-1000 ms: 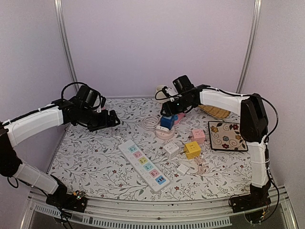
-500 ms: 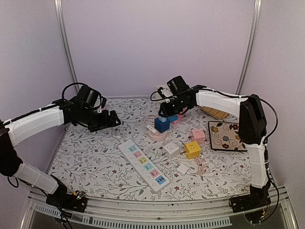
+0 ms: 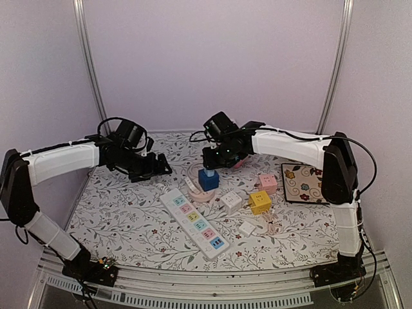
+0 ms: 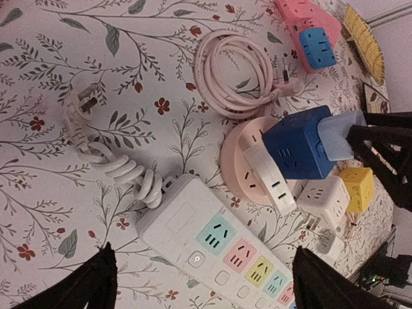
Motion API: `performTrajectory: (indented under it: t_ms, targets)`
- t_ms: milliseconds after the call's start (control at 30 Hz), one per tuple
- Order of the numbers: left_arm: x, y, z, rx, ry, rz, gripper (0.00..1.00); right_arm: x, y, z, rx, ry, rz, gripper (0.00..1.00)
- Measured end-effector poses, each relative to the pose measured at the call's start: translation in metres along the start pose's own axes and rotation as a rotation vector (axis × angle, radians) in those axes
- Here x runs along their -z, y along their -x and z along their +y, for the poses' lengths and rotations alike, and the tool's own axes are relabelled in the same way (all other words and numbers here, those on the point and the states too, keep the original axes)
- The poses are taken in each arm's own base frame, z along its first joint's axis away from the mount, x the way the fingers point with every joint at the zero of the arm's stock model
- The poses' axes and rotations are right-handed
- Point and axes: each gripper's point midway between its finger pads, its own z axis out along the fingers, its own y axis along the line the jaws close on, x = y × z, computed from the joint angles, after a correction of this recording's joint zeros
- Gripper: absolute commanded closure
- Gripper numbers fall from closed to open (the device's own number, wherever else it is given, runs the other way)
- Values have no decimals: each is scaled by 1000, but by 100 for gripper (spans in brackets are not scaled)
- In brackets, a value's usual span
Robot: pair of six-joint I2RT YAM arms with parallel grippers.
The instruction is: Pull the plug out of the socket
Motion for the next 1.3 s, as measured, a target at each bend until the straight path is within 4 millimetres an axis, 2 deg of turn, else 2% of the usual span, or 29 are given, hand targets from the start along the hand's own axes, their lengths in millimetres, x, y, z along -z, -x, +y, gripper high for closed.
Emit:
performTrajectory:
  t_ms: [167, 300, 633, 867, 1000, 1300]
  targets:
    - [-15, -8, -12, 12, -36, 45, 11, 4, -15, 24, -61, -26, -5, 80]
    - [-25, -16, -25, 23, -63, 81, 18, 8, -25, 34, -82, -55, -9, 72]
    - [-59, -15, -30, 68, -31, 135, 36, 9, -26, 34, -75, -85, -10, 63]
    - [-67, -26, -32, 74, -26, 172, 45, 0, -36, 29, -57, -107, 24, 57]
    - [-73, -32, -32, 76, -26, 192, 50, -8, -43, 26, -36, -122, 47, 57]
    - [-83, -38, -35, 85, -46, 228, 60, -10, -43, 25, -12, -132, 53, 61]
